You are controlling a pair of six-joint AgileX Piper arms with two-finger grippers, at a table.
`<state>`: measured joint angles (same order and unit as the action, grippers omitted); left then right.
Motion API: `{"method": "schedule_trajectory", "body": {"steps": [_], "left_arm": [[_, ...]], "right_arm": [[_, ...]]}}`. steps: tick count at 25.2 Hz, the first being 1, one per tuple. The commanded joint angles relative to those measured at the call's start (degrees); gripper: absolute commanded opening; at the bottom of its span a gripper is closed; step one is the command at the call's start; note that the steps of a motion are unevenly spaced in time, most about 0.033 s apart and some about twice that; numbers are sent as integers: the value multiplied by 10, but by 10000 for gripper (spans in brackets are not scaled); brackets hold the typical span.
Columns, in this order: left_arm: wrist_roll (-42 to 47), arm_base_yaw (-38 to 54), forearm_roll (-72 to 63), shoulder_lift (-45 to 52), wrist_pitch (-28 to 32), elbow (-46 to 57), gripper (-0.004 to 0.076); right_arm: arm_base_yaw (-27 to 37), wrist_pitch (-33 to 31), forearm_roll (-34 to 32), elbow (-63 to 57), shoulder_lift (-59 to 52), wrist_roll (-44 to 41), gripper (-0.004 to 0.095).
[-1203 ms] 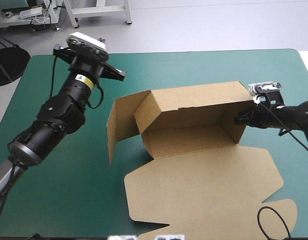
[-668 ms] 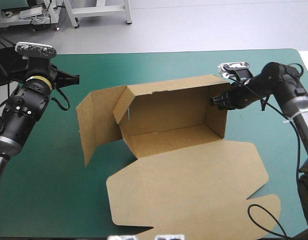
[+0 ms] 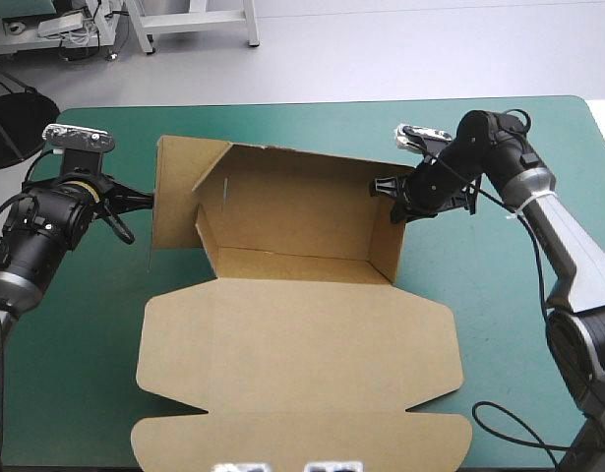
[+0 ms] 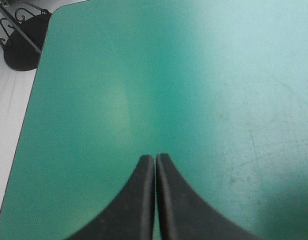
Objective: Fold the box
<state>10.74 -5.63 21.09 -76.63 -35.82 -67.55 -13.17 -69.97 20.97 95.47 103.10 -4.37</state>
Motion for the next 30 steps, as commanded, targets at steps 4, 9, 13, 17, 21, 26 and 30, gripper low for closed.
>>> {"method": "schedule_trajectory", "body": {"steps": [4, 9, 13, 17, 21, 26, 30], "left_arm": [[-12, 0, 7, 21, 39, -15, -5], [-12, 0, 2, 21, 42, -15, -6], [-12, 0, 2, 21, 39, -15, -5], [-12, 0, 2, 21, 37, -15, -5], [-12, 0, 1, 21, 37, -15, -6], [-18, 0, -7, 20, 35, -15, -6], [-25, 0, -7, 20, 31, -15, -6]], "right_arm": [[-9, -16, -56, -21, -14, -3, 15], [-9, 40, -106, -21, 22, 24, 14], [-10, 112, -78, -21, 39, 34, 13], [-10, 167, -59, -21, 42, 59, 14], [-10, 198, -19, -16, 43, 70, 15], [-10, 196, 41, -16, 58, 107, 243], [-10, 188, 35, -12, 59, 107, 429]]}}
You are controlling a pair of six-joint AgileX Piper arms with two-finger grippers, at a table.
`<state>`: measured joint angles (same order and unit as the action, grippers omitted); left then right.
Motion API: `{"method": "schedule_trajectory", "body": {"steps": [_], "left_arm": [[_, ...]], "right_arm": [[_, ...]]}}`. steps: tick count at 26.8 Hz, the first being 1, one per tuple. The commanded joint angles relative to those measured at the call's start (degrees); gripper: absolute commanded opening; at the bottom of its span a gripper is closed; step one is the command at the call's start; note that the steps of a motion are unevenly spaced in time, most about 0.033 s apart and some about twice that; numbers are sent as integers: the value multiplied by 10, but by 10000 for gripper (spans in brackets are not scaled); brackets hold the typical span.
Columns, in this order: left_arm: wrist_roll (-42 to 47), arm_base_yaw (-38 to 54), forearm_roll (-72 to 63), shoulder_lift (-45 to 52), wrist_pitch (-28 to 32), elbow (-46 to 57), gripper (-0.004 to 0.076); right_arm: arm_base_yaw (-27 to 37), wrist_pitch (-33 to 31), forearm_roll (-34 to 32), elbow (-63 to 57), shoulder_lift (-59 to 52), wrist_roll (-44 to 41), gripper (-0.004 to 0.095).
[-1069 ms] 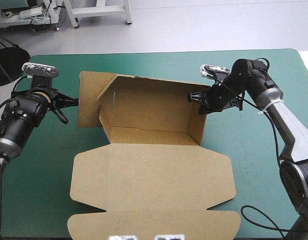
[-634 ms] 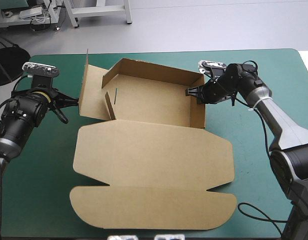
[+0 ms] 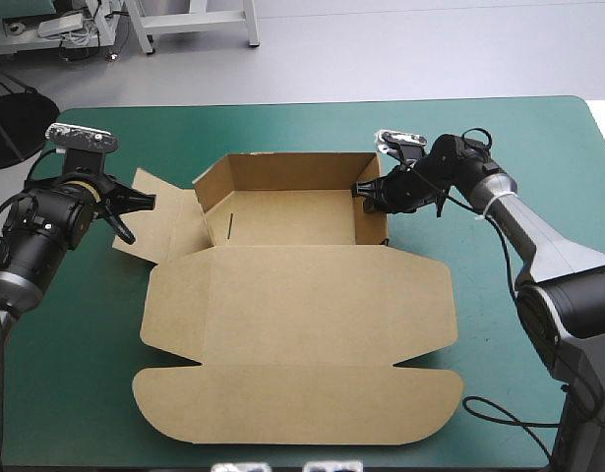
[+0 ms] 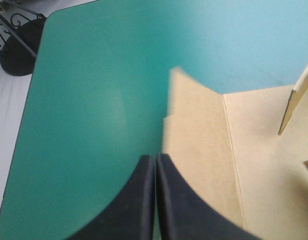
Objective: Fold the box
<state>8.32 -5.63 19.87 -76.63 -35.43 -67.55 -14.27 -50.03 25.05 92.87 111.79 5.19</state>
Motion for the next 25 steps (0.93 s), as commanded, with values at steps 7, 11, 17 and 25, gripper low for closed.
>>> {"method": "schedule_trajectory", "body": {"steps": [7, 11, 17, 25], "left_arm": [[0, 0, 5, 20, 9, -15, -5], [0, 0, 0, 20, 4, -15, -6], [0, 0, -3, 20, 1, -15, -6], [0, 0, -7, 20, -7, -15, -6]], "right_arm": [[1, -98, -73, 150, -28, 10, 428], [1, -159, -108, 218, -28, -13, 428], [1, -216, -105, 259, -30, -35, 428], [1, -216, -82, 231, -15, -35, 428]]}}
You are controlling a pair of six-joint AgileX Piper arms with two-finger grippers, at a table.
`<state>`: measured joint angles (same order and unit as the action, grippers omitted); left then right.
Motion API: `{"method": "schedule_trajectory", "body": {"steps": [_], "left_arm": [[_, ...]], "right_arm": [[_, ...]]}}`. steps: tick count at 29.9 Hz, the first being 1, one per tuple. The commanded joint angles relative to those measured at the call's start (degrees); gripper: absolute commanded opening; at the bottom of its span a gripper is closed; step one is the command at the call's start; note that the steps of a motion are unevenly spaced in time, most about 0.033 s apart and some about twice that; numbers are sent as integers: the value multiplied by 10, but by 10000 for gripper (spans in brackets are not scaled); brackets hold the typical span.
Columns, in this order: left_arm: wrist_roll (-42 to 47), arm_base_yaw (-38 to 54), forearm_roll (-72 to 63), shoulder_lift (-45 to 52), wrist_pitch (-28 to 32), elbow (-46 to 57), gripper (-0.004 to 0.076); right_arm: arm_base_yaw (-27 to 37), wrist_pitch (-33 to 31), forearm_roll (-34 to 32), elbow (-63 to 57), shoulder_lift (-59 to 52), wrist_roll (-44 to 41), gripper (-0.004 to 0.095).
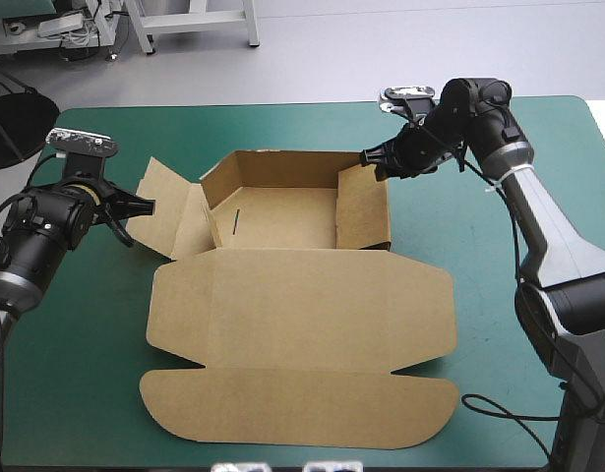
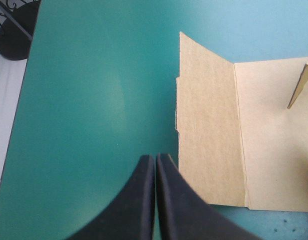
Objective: Fold the box
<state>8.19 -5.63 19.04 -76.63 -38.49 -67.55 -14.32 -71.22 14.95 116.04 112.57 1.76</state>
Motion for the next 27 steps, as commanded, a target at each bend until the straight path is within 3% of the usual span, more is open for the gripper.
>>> {"method": "schedule_trajectory", "body": {"steps": [1, 15, 18, 23, 27], "left_arm": [[1, 0, 2, 20, 22, -15, -6], [0, 0, 2, 20, 15, -15, -6], [0, 0, 1, 20, 13, -15, -6], [0, 0, 3, 20, 15, -15, -6], [0, 0, 3, 20, 17, -15, -6]], "right_arm": [[1, -4, 17, -8, -20, 0, 428], [1, -2, 82, -17, 69, 37, 389], [1, -3, 88, -17, 86, 27, 289], [1, -3, 97, -17, 96, 29, -18], [1, -3, 97, -17, 88, 28, -12]]}}
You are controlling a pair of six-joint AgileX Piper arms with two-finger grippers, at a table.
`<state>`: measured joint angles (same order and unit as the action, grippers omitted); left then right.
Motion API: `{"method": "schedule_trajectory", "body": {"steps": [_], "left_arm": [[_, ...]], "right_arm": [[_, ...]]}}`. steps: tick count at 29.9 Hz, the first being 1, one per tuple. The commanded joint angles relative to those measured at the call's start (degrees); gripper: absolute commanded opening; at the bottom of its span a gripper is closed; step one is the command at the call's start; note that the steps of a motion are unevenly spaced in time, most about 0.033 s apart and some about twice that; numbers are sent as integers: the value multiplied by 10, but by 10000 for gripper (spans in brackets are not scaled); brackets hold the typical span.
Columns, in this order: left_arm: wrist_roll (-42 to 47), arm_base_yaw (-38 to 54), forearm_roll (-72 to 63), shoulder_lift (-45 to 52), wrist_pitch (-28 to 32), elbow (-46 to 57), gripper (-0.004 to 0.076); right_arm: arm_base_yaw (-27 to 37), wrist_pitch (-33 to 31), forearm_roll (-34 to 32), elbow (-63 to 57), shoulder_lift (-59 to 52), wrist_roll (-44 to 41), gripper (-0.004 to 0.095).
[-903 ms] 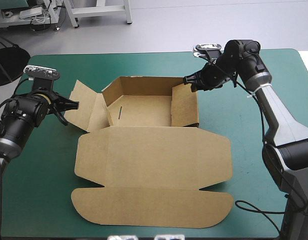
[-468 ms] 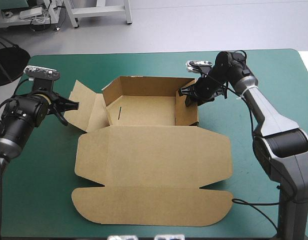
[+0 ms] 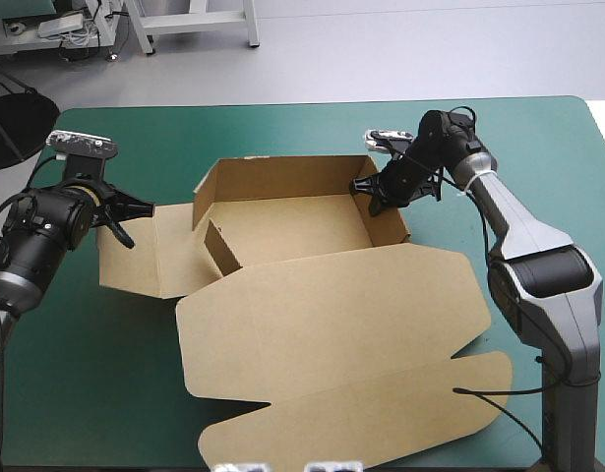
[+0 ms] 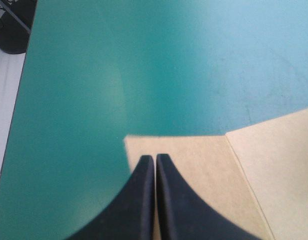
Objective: Fold the box
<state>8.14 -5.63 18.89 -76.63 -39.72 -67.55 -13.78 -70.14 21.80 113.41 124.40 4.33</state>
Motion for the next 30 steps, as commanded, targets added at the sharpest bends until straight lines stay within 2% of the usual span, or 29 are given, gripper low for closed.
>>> {"method": "schedule_trajectory", "body": {"steps": [1, 5, 9, 13, 20, 24, 26, 30], "left_arm": [[4, 5, 7, 20, 30, -15, -6], [24, 48, -5, 21, 48, -15, -5], [21, 124, -74, 24, 54, -15, -5], [-67, 193, -201, 24, 58, -15, -5], [-294, 278, -572, 24, 48, -15, -5], [-440, 292, -785, 20, -10, -15, -6], [-496, 291, -875, 10, -63, -15, -6], [-549, 277, -973, -14, -148, -15, -6]], "right_arm": [[-4, -14, 29, 9, -35, 2, -13], [4, -10, 23, 9, -64, 1, -13], [26, -5, 23, 9, -105, 0, -13], [54, -3, 23, 9, -141, -5, -13], [100, -3, 25, 9, -208, -5, -13], [116, -5, 28, 9, -240, -5, -13], [117, -2, 29, 9, -256, 0, -13], [117, 3, 29, 9, -278, 2, -13]]}}
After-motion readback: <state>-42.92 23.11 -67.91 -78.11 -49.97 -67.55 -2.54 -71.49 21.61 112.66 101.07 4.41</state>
